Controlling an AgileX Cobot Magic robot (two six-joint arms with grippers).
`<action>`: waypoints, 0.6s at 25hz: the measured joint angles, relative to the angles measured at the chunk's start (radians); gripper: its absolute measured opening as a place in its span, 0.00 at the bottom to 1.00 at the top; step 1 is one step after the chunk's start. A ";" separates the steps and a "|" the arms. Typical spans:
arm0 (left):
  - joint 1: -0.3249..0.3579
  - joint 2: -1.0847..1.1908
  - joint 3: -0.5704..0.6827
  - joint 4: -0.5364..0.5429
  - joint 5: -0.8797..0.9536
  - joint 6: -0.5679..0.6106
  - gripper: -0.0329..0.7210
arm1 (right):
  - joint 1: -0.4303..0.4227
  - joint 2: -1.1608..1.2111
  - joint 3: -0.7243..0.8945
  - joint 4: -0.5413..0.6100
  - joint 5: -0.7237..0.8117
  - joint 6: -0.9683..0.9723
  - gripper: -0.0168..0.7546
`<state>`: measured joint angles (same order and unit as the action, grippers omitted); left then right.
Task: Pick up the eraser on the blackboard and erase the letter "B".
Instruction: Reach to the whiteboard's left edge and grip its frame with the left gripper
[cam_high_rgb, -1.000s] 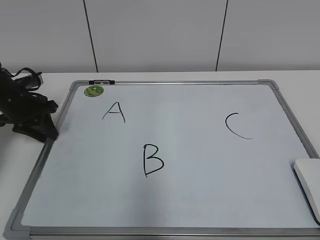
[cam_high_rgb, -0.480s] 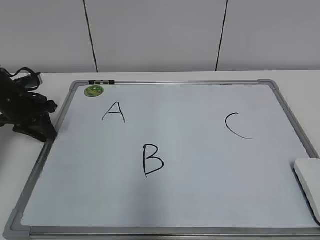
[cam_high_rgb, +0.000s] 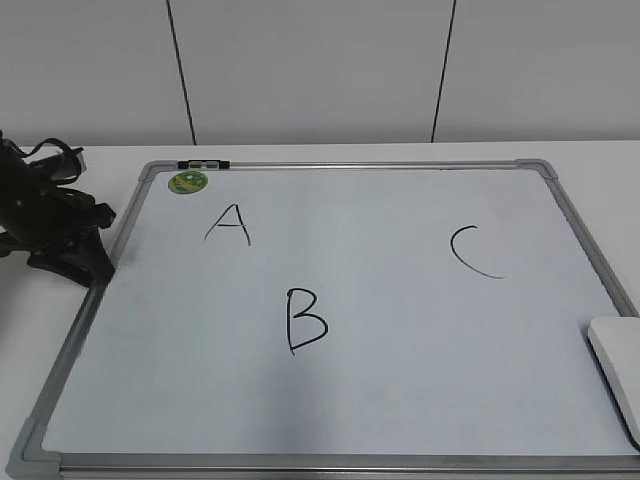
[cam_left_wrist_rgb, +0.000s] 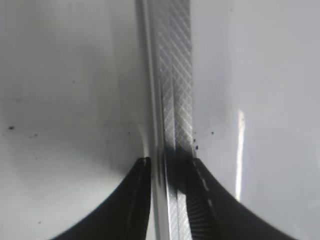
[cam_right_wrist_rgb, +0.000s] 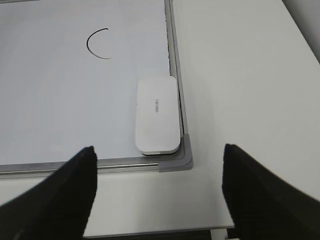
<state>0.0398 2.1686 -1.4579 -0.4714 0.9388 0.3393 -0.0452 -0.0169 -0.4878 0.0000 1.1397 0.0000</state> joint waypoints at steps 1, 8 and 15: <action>0.000 0.007 -0.002 0.000 0.000 0.000 0.27 | 0.000 0.000 0.000 0.000 0.000 0.000 0.77; 0.002 0.015 -0.011 -0.006 0.020 0.000 0.13 | 0.000 0.000 0.000 0.000 0.000 0.000 0.77; 0.007 0.015 -0.011 -0.009 0.022 0.000 0.09 | 0.000 0.000 0.000 0.000 0.000 0.000 0.77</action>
<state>0.0467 2.1832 -1.4688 -0.4803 0.9606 0.3393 -0.0452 -0.0169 -0.4878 0.0000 1.1397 0.0000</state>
